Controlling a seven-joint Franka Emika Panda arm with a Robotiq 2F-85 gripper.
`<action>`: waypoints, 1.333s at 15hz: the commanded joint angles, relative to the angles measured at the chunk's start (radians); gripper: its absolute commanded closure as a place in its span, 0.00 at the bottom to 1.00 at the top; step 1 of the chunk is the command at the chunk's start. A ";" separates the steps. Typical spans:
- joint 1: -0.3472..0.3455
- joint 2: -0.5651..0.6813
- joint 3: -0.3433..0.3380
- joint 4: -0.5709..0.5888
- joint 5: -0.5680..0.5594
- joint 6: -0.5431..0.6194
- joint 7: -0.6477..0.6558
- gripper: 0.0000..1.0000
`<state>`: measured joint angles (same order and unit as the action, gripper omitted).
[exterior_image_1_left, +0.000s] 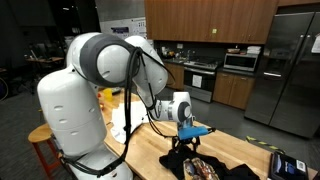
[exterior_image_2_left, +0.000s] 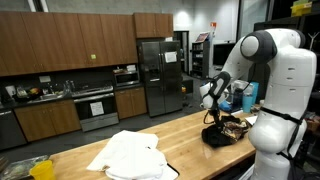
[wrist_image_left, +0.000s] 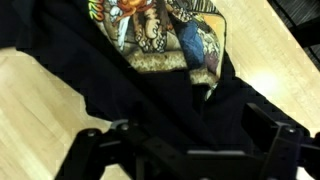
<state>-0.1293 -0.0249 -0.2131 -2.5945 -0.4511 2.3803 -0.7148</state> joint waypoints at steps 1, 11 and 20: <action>-0.023 0.037 0.009 -0.002 -0.069 0.029 0.039 0.26; 0.012 -0.067 0.067 0.065 0.140 -0.101 0.192 0.91; 0.081 -0.161 0.120 0.159 0.330 -0.343 0.257 0.86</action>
<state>-0.0535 -0.1865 -0.0887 -2.4364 -0.1203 2.0384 -0.4585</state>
